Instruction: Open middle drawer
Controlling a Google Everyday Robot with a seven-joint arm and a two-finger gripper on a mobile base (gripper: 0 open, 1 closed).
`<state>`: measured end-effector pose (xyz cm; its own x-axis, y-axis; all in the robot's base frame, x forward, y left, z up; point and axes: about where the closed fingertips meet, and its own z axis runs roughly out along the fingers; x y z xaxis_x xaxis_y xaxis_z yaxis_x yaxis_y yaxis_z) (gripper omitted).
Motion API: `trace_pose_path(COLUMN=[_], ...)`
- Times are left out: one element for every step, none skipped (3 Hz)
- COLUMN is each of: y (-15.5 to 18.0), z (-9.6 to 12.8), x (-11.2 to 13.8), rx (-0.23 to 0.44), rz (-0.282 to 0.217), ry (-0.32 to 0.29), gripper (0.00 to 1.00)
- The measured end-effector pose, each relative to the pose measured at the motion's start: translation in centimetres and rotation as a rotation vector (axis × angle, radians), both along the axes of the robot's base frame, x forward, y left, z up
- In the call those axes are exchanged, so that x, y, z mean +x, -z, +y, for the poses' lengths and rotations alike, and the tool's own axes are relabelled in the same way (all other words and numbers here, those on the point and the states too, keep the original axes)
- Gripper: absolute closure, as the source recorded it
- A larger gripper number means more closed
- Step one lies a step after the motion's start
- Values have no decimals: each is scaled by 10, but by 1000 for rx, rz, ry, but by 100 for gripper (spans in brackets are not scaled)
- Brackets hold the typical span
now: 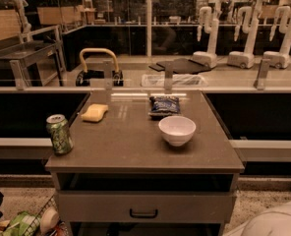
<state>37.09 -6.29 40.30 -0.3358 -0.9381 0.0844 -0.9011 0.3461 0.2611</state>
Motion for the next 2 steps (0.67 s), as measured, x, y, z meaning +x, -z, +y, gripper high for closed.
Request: trace_pose_path(y=[5, 9], z=[-5, -9], x=[-19, -55], rx=[46, 123], rz=[11, 35], ry=[12, 42], gripper=[0, 18])
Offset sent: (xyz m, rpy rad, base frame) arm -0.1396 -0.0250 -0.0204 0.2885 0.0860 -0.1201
